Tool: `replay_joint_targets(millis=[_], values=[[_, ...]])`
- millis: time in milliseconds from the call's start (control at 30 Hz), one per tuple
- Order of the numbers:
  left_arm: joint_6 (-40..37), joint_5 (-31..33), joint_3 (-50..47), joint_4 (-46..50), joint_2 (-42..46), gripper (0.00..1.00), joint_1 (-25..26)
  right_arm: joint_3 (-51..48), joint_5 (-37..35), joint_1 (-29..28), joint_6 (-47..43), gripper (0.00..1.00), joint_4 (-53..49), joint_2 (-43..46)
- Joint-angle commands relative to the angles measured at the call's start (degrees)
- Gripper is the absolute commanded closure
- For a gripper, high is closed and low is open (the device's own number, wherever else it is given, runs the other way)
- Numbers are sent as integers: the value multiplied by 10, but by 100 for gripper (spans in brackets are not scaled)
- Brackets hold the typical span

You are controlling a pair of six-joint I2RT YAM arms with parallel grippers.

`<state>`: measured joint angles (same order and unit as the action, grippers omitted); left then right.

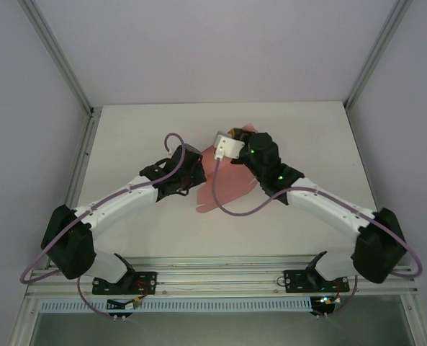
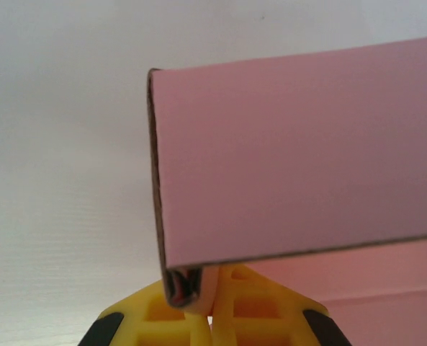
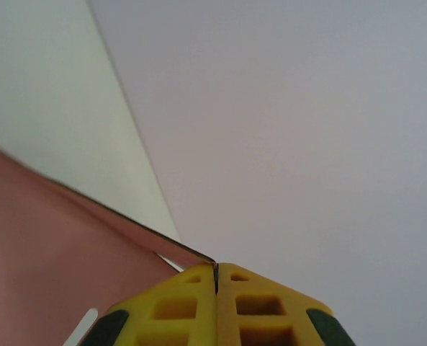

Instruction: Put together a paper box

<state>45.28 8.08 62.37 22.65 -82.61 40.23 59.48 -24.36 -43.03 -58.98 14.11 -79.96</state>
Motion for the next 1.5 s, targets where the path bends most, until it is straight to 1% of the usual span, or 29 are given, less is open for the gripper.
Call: replay_joint_targets(millis=[0, 133, 233, 300, 367, 500, 567, 633, 667, 700, 733, 833, 933, 1033, 1133, 1300, 1467], values=[[16, -27, 49, -99, 9, 100, 10, 8, 7, -29, 49, 100, 13, -14], [17, 5, 44, -95, 28, 100, 10, -11, 78, -30, 77, 100, -95, 26], [6, 19, 35, -100, 40, 100, 7, -19, 125, -30, 87, 99, -207, 69], [-4, 30, 33, -99, 45, 100, 3, -29, 132, -30, 85, 94, -252, 93], [-40, 12, 29, -119, 48, 100, 3, -37, 125, -29, 69, 92, -289, 112], [-109, -14, 35, -115, 50, 100, 3, -48, 96, -23, 34, 86, -299, 151], [-135, -15, 36, -108, 51, 100, 3, -42, 105, -14, 20, 84, -311, 172], [-153, -16, 37, -96, 52, 100, 3, -36, 110, -12, -1, 76, -308, 187], [-164, -21, 36, -96, 53, 100, 4, -34, 110, -12, -13, 75, -306, 192], [-174, -27, 34, -94, 53, 100, 3, -32, 108, -12, -26, 69, -301, 195], [-181, -31, 34, -91, 53, 100, 3, -30, 104, -12, -36, 69, -295, 196], [-196, -42, 38, -77, 50, 100, 3, -20, 87, -12, -61, 68, -291, 195], [-207, -47, 36, -71, 49, 100, 3, -9, 95, -13, -78, 69, -298, 187], [-211, -45, 35, -71, 53, 100, 3, 4, 95, -11, -93, 69, -307, 172], [-212, -34, 30, -71, 59, 100, 4, 13, 79, -11, -100, 70, -311, 158], [-220, -22, 29, -47, 66, 100, 4, 8, 29, -9, -117, 69, -307, 165], [-240, -35, 29, -38, 71, 100, 4, 10, 31, -1, -122, 69, -312, 181]])
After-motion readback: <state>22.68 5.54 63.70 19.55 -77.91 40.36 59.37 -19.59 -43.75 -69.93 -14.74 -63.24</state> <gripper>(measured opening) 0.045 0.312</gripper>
